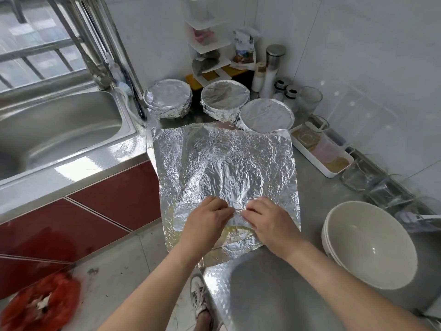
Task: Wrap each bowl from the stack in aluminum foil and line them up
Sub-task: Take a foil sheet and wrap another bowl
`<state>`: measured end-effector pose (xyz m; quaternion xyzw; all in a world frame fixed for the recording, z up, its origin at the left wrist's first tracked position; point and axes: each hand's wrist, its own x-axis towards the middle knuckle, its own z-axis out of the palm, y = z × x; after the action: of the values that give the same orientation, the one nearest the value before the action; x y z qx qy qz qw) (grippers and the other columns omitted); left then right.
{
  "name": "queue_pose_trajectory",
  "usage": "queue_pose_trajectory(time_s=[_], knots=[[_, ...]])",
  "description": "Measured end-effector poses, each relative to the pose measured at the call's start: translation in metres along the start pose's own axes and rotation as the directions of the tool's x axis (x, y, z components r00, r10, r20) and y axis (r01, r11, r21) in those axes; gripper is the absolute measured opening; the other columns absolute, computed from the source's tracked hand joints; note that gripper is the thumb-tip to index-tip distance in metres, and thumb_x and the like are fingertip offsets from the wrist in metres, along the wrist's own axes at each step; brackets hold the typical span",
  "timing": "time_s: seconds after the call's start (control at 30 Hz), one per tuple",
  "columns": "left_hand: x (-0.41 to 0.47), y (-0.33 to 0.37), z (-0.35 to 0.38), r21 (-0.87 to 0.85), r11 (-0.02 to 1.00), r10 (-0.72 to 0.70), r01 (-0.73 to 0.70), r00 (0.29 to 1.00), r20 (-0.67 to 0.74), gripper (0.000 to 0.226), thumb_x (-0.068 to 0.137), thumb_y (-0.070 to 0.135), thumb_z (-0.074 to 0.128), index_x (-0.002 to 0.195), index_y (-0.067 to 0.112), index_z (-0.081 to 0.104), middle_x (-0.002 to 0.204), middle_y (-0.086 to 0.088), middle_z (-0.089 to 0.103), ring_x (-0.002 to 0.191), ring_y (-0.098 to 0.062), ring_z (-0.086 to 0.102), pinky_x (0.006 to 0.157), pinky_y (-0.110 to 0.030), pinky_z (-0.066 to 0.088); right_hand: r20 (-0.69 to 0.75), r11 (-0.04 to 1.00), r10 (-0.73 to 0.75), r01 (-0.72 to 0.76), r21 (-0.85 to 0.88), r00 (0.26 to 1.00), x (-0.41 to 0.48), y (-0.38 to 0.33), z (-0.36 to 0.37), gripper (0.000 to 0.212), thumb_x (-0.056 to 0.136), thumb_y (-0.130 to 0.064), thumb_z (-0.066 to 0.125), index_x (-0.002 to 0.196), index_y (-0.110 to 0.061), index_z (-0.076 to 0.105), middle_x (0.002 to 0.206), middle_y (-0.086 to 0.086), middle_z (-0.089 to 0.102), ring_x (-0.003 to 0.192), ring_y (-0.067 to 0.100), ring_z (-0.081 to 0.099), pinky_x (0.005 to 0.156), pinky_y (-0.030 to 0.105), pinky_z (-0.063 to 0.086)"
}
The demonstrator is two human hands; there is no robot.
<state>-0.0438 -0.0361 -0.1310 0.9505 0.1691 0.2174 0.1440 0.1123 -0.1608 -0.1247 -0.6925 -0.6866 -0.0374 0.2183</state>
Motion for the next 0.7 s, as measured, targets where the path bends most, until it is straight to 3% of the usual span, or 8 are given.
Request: queue_pose_trajectory(time_s=[0.1, 0.23, 0.33, 0.4, 0.5, 0.6, 0.7], knots=[[0.0, -0.001, -0.004, -0.038, 0.999, -0.003, 0.003, 1.0, 0.0, 0.032, 0.09, 0.031, 0.052, 0.096, 0.014, 0.078, 0.088, 0.003, 0.071, 0.081, -0.017, 0.06, 0.062, -0.029, 0.055, -0.011, 0.998, -0.059, 0.059, -0.019, 0.998, 0.001, 0.005, -0.001, 0.026, 0.069, -0.002, 0.083, 0.091, -0.008, 0.072, 0.09, 0.005, 0.066, 0.082, 0.024, 0.06, 0.057, 0.032, 0.054], [0.0, -0.003, -0.004, -0.036, 0.999, 0.001, -0.001, 1.0, -0.009, 0.029, 0.089, 0.032, 0.055, 0.094, 0.015, 0.078, 0.087, 0.004, 0.072, 0.081, -0.017, 0.06, 0.063, -0.028, 0.054, -0.012, 0.992, -0.114, 0.113, -0.046, 0.993, 0.004, 0.014, 0.001, 0.021, 0.072, 0.0, 0.075, 0.091, -0.008, 0.072, 0.092, 0.005, 0.067, 0.083, 0.025, 0.061, 0.057, 0.034, 0.055], [0.001, -0.006, -0.002, -0.025, 1.0, -0.016, 0.016, 1.0, -0.006, 0.016, 0.085, 0.027, 0.07, 0.094, 0.016, 0.078, 0.087, 0.004, 0.071, 0.082, -0.018, 0.059, 0.058, -0.031, 0.054, 0.028, 0.991, -0.122, 0.123, -0.052, 0.992, 0.007, 0.02, 0.001, 0.023, 0.08, -0.006, 0.052, 0.092, -0.01, 0.071, 0.092, 0.003, 0.067, 0.085, 0.024, 0.061, 0.056, 0.035, 0.055], [0.002, -0.006, -0.002, -0.02, 1.0, -0.016, 0.016, 1.0, 0.0, 0.015, 0.078, 0.021, 0.081, 0.092, 0.016, 0.079, 0.085, 0.005, 0.07, 0.08, -0.018, 0.058, 0.057, -0.031, 0.054, 0.059, 0.987, -0.149, 0.152, -0.048, 0.987, 0.008, 0.022, -0.001, 0.027, 0.08, -0.008, 0.048, 0.092, -0.01, 0.072, 0.092, 0.003, 0.067, 0.084, 0.024, 0.061, 0.056, 0.034, 0.055], [0.003, -0.007, -0.002, -0.028, 1.0, -0.006, 0.006, 1.0, 0.013, 0.016, 0.077, 0.021, 0.081, 0.093, 0.017, 0.079, 0.085, 0.005, 0.069, 0.079, -0.019, 0.058, 0.057, -0.031, 0.054, 0.085, 0.979, -0.197, 0.2, -0.029, 0.977, 0.008, 0.026, -0.004, 0.019, 0.08, -0.004, 0.061, 0.095, -0.008, 0.071, 0.093, 0.004, 0.067, 0.084, 0.024, 0.063, 0.06, 0.034, 0.056], [0.004, -0.007, -0.001, -0.026, 1.0, 0.004, -0.003, 1.0, 0.027, 0.017, 0.078, 0.021, 0.081, 0.094, 0.017, 0.079, 0.085, 0.005, 0.069, 0.078, -0.018, 0.058, 0.058, -0.031, 0.053, 0.077, 0.979, -0.203, 0.205, -0.018, 0.976, 0.01, 0.028, -0.004, 0.028, 0.069, 0.003, 0.08, 0.095, -0.006, 0.071, 0.091, 0.006, 0.067, 0.083, 0.024, 0.063, 0.064, 0.034, 0.057], [0.006, -0.008, -0.001, -0.01, 1.0, 0.028, -0.028, 0.999, 0.042, 0.018, 0.075, 0.02, 0.083, 0.092, 0.017, 0.079, 0.083, 0.006, 0.069, 0.076, -0.017, 0.057, 0.058, -0.029, 0.053, 0.052, 0.968, -0.237, 0.24, -0.075, 0.97, 0.01, 0.027, 0.001, 0.017, 0.076, 0.003, 0.07, 0.091, -0.004, 0.07, 0.088, 0.007, 0.066, 0.081, 0.024, 0.061, 0.063, 0.033, 0.055]])
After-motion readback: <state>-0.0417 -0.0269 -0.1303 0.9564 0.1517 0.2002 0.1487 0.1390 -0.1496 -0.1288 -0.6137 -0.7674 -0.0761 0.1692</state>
